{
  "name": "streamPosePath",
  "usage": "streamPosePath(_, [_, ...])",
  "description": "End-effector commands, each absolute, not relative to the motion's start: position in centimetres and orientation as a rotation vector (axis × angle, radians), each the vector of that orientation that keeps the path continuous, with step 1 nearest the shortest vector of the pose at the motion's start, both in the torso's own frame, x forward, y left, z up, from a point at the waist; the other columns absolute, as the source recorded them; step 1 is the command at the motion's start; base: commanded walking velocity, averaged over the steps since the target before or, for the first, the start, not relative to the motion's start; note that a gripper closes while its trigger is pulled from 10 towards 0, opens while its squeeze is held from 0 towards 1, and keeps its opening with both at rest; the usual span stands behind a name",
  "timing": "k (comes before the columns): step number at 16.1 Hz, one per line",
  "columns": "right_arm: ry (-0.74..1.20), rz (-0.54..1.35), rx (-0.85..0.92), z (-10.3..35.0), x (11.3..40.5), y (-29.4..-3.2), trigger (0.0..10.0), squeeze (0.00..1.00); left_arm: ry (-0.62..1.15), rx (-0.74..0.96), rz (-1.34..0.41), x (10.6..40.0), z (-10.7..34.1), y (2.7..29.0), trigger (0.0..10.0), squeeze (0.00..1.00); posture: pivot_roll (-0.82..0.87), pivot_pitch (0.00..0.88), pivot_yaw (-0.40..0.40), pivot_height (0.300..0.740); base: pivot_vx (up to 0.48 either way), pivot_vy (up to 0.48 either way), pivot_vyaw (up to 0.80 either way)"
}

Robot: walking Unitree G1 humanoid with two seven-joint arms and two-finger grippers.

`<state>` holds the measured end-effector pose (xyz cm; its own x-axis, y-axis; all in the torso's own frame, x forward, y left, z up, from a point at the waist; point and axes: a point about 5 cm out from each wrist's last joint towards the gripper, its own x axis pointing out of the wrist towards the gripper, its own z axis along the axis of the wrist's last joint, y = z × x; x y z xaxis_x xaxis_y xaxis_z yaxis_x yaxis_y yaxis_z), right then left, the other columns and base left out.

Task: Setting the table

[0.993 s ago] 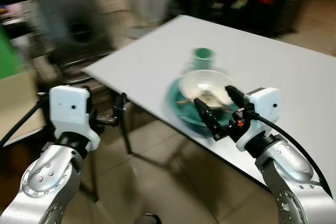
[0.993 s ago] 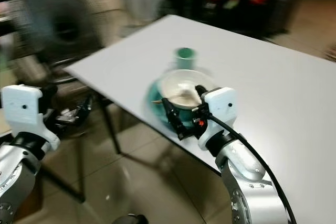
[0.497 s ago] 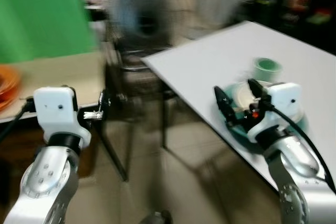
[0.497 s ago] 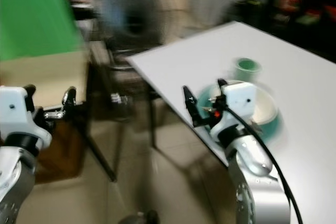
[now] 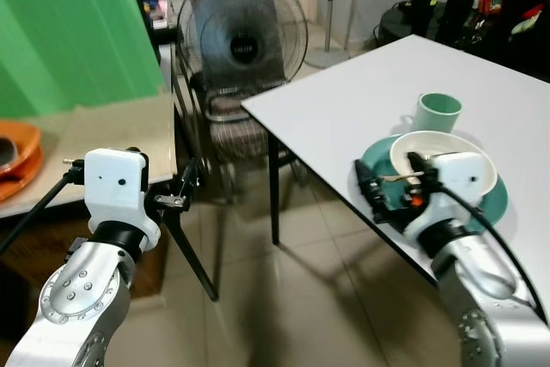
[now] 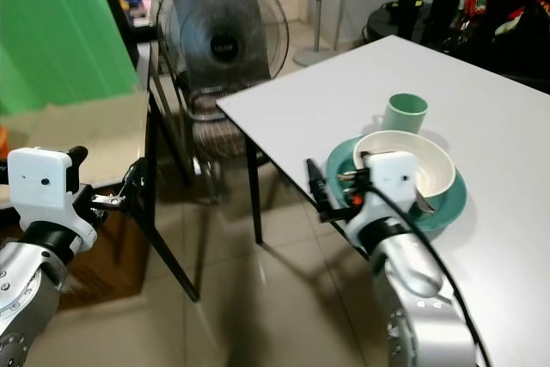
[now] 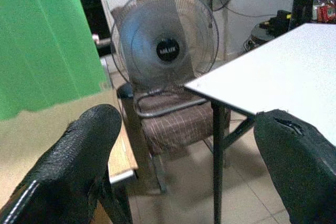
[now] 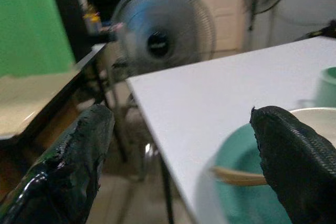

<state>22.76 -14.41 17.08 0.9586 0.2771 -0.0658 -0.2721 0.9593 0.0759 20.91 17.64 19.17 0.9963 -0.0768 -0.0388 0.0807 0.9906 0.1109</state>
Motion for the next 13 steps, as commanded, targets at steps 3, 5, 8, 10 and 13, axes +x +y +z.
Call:
streamPosePath(3, [0.128,0.33,0.1,16.5,22.52,-13.67,10.0,1.0,0.054,0.103,-0.08,20.98,18.93,17.65,10.0,0.0,0.0,0.02,0.048,0.74,0.0,0.0,0.0])
streamPosePath(5, [0.142,0.334,0.099,16.38,22.61,-13.74,10.0,0.97,0.063,0.087,-0.07,20.87,18.8,17.66,10.0,0.0,0.01,0.024,0.043,0.74,0.0,0.127,0.0])
streamPosePath(8, [0.155,0.348,0.101,16.26,22.8,-13.73,10.0,0.93,0.077,0.083,-0.068,20.77,18.63,17.58,10.0,0.0,0.01,0.027,0.036,0.74,0.0,0.26,0.0])
streamPosePath(10, [0.162,0.356,0.103,16.17,22.82,-13.63,10.0,0.89,0.079,0.079,-0.066,20.73,18.63,17.61,10.0,0.0,0.01,0.027,0.034,0.74,0.0,0.274,0.0])
streamPosePath(13, [0.168,0.364,0.113,16.11,22.82,-13.53,10.0,0.0,0.083,0.078,-0.065,20.72,18.6,17.61,10.0,0.0,0.01,0.028,0.035,0.74,0.0,0.276,0.0])
